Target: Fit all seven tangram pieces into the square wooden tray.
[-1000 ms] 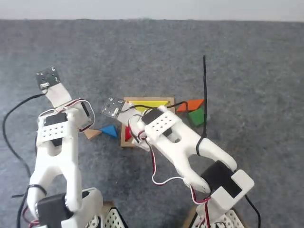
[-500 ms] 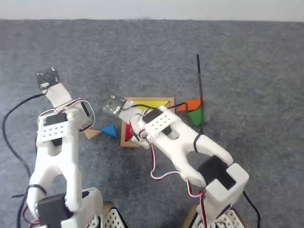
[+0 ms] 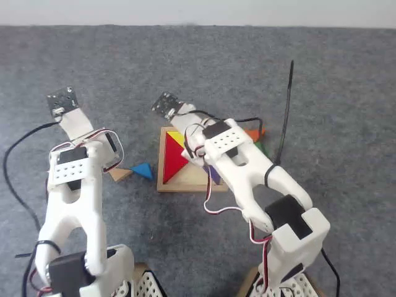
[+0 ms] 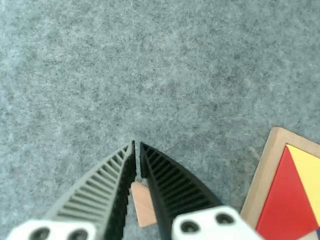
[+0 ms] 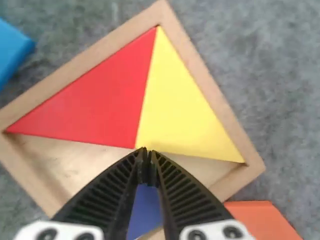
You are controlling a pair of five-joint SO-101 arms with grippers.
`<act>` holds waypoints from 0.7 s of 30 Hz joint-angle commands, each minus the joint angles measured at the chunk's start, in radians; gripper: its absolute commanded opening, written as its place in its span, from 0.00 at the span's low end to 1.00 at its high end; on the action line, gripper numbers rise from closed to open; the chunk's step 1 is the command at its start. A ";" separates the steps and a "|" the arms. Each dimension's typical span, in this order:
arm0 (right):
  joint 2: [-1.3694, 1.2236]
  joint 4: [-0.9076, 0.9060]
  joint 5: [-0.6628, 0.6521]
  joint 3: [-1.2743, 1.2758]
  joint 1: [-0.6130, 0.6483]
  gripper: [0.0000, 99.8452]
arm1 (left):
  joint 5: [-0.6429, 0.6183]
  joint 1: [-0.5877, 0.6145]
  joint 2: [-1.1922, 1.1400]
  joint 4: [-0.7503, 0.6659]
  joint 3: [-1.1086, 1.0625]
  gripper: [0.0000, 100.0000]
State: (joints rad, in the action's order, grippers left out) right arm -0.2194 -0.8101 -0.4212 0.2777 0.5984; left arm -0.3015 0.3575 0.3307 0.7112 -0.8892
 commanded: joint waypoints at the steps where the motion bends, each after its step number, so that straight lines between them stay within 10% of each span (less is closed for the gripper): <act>1: 0.004 0.036 0.011 -0.052 -0.054 0.01 | 0.008 -0.002 0.046 -0.023 0.031 0.01; 21: -0.044 -0.234 0.015 -0.095 -0.074 0.01 | 0.011 -0.005 0.046 -0.023 0.031 0.01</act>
State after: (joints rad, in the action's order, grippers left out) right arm -0.3007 -0.9989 -0.4166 0.2194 0.5002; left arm -0.3015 0.3575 0.3307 0.7112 -0.8892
